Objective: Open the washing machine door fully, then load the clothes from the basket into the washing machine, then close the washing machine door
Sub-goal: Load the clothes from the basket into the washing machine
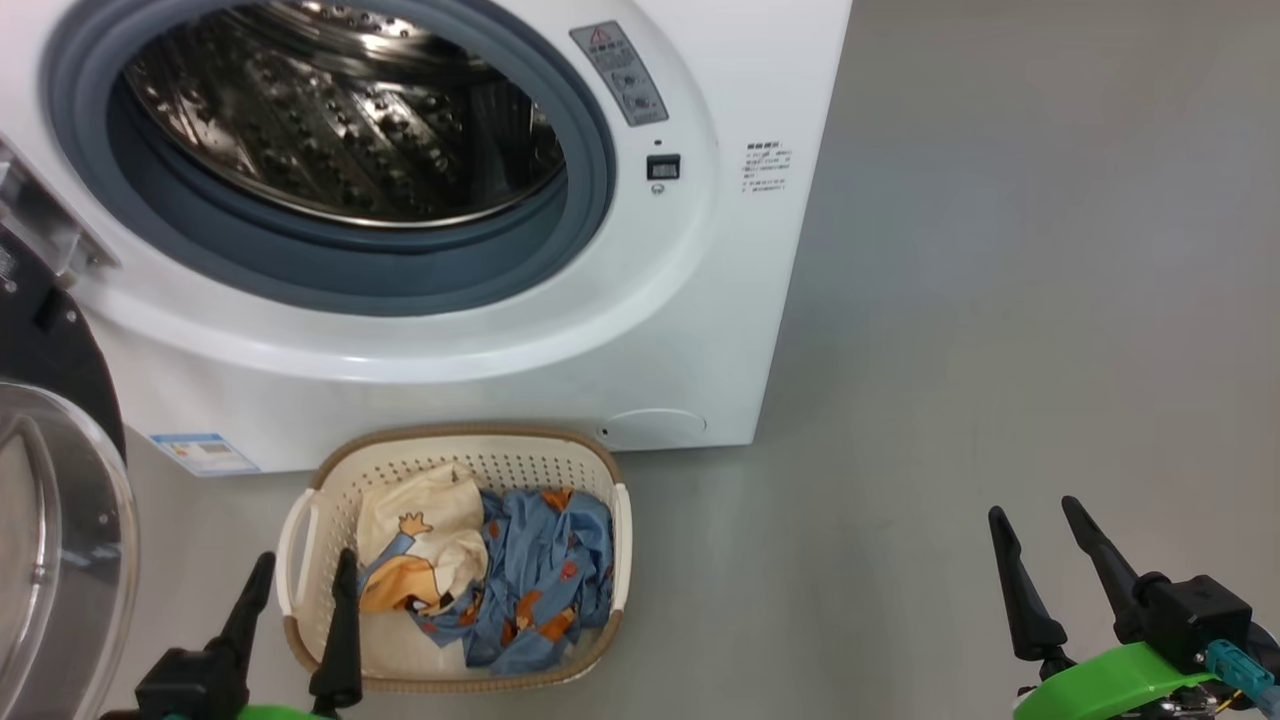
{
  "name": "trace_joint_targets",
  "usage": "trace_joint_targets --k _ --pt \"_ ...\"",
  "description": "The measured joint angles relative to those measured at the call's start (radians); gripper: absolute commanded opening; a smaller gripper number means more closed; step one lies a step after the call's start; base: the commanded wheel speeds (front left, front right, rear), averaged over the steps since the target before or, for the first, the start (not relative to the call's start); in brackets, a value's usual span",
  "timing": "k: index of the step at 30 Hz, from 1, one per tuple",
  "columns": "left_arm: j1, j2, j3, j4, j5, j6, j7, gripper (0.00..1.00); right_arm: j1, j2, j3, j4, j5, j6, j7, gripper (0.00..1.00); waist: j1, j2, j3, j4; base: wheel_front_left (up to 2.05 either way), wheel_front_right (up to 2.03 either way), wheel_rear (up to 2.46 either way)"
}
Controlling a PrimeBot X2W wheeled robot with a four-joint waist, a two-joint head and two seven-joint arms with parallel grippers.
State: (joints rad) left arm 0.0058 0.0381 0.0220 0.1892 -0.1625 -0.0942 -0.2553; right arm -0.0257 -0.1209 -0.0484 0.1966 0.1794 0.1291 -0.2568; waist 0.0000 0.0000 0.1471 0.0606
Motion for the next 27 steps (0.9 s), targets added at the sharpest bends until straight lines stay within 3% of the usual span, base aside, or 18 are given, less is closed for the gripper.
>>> trace_joint_targets --k 27 --pt "-0.267 -0.005 -0.015 0.036 -0.024 0.0 0.0 1.0 -0.179 -0.012 0.002 -0.039 0.009 0.0 0.0 1.0 0.0 0.0 0.392 -0.023 0.0 0.0 0.0"
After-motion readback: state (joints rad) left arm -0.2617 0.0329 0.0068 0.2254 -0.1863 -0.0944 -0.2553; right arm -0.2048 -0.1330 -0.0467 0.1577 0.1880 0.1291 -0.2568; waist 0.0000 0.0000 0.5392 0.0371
